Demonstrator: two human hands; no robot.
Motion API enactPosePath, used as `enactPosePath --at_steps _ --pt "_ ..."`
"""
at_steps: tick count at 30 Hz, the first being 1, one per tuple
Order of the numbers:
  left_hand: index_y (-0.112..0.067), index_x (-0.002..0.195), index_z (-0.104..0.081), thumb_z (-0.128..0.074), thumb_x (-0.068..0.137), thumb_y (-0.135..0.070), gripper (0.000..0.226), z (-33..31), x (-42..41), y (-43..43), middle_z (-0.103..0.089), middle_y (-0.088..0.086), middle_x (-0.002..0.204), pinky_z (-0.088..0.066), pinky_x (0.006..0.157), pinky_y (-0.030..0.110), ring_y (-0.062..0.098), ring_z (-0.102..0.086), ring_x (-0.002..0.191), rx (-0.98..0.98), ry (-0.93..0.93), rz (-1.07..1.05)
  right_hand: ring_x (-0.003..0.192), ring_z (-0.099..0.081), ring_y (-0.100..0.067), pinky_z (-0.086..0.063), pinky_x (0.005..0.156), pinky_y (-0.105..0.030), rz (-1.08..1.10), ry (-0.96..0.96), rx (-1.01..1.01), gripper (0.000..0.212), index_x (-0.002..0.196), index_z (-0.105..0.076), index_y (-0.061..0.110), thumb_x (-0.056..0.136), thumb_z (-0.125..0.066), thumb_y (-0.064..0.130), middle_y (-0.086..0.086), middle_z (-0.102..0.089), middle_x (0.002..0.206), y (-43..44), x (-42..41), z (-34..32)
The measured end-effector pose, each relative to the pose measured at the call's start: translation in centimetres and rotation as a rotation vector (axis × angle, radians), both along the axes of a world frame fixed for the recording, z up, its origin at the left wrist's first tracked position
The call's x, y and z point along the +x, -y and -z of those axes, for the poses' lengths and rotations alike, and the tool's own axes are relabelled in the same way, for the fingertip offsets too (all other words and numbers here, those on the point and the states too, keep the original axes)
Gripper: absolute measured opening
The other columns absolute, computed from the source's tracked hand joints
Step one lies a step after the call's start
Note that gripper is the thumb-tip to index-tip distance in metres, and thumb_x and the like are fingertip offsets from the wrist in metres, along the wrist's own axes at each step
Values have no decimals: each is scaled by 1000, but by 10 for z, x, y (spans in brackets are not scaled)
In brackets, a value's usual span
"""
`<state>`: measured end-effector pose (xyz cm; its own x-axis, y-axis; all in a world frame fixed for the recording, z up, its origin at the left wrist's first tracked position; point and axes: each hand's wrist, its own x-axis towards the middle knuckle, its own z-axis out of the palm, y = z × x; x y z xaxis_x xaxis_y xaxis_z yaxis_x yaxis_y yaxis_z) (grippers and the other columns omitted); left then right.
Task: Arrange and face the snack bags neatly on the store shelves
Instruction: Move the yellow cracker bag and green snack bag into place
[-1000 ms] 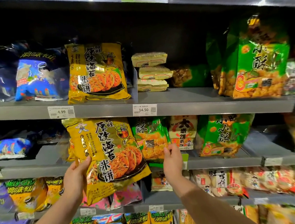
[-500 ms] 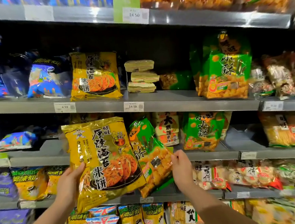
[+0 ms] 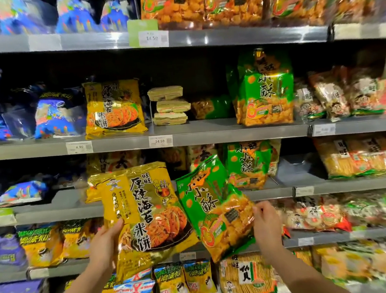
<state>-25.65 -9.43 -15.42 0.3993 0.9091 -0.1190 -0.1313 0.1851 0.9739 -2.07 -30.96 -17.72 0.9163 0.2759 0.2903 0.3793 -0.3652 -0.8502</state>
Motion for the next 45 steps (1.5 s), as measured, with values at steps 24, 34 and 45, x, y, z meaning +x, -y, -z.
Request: enactPosePath --at_steps 24,34,45 --pt "-7 144 -26 -62 85 -25 72 1 70 -66 -40 25 140 -25 108 51 44 -40 127 111 -87 178 85 -44 -21 -32 73 -28 380 -36 677 23 102 -51 -1 99 -36 15 -8 -48 93 -83 80 -169" --pt "-13 145 -25 -70 74 -36 88 22 96 -112 -50 10 138 -30 110 49 32 -49 122 72 -40 194 97 -50 -26 -31 76 -27 426 -77 693 26 114 -48 0 101 -32 15 -12 -52 109 -148 118 -201" --pt "-9 145 -28 -68 77 -30 81 38 112 -127 -41 9 144 -29 108 47 31 -44 128 31 33 238 119 -46 -28 -38 93 -32 321 -63 466 44 132 -40 5 95 -46 28 -15 -40 134 -182 131 -182"
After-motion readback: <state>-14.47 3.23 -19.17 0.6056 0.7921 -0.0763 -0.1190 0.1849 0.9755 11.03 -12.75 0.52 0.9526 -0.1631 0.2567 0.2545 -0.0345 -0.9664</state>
